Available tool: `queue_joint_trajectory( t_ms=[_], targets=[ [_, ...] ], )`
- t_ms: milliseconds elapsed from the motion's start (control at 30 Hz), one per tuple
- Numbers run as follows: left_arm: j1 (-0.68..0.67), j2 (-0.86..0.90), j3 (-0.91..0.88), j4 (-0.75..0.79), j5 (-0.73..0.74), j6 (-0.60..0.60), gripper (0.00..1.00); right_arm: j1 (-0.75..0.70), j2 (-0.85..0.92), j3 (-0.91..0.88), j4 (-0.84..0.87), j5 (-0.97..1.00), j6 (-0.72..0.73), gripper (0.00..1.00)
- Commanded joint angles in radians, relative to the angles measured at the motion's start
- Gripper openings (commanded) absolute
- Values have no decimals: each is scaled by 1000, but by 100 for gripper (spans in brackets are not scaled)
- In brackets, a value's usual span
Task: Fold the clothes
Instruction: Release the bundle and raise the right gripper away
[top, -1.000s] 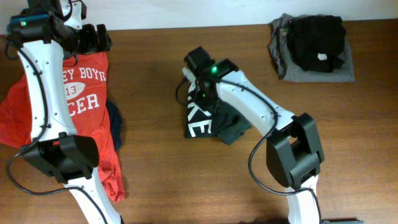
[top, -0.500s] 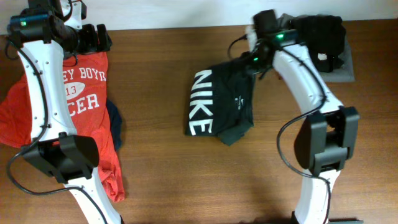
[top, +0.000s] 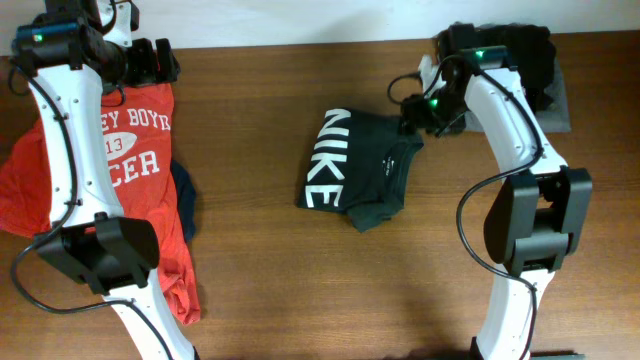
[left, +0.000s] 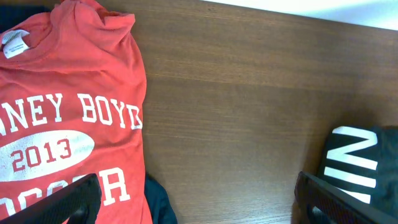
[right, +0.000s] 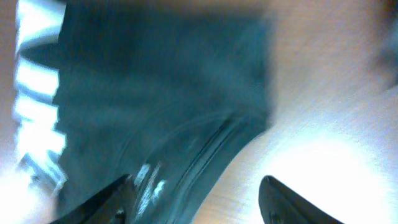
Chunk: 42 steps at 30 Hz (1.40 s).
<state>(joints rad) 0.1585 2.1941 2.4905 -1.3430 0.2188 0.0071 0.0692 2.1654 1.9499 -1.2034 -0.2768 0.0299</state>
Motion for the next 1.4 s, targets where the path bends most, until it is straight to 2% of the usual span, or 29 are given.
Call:
queue_joint_trajectory(
  t_ms=[0,100,233,433,533,633,833,1000,1233,1367],
  targets=[
    [2,19,-3,3,-6,16,99,61,-43,-5,-95,-160,32,66],
    [2,26,-3,5,-7,16,99,133,-43,-65,-162,-143,-23,65],
    [3,33,-3,-1,-7,16,99,183,-43,-143,-165,-120,-49,64],
    [3,34,-3,-2,-7,16,99,241,-43,-191,-189,-80,-73,57],
    [3,34,-3,-6,-7,16,99,261,-43,-224,-166,-39,-5,53],
    [2,34,-3,-14,-7,16,99,273,-43,-291,-132,-26,67,43],
    [3,34,-3,-13,-7,16,99,274,-43,-407,-82,-25,134,41],
    [3,36,-3,-13,-7,16,99,269,-61,-396,-63,-25,141,39],
    [3,44,-3,-16,-7,16,99,254,-168,-270,-61,-25,136,41],
    [2,62,-3,-30,-7,16,99,219,-244,-204,-60,-25,138,49]
  ],
)
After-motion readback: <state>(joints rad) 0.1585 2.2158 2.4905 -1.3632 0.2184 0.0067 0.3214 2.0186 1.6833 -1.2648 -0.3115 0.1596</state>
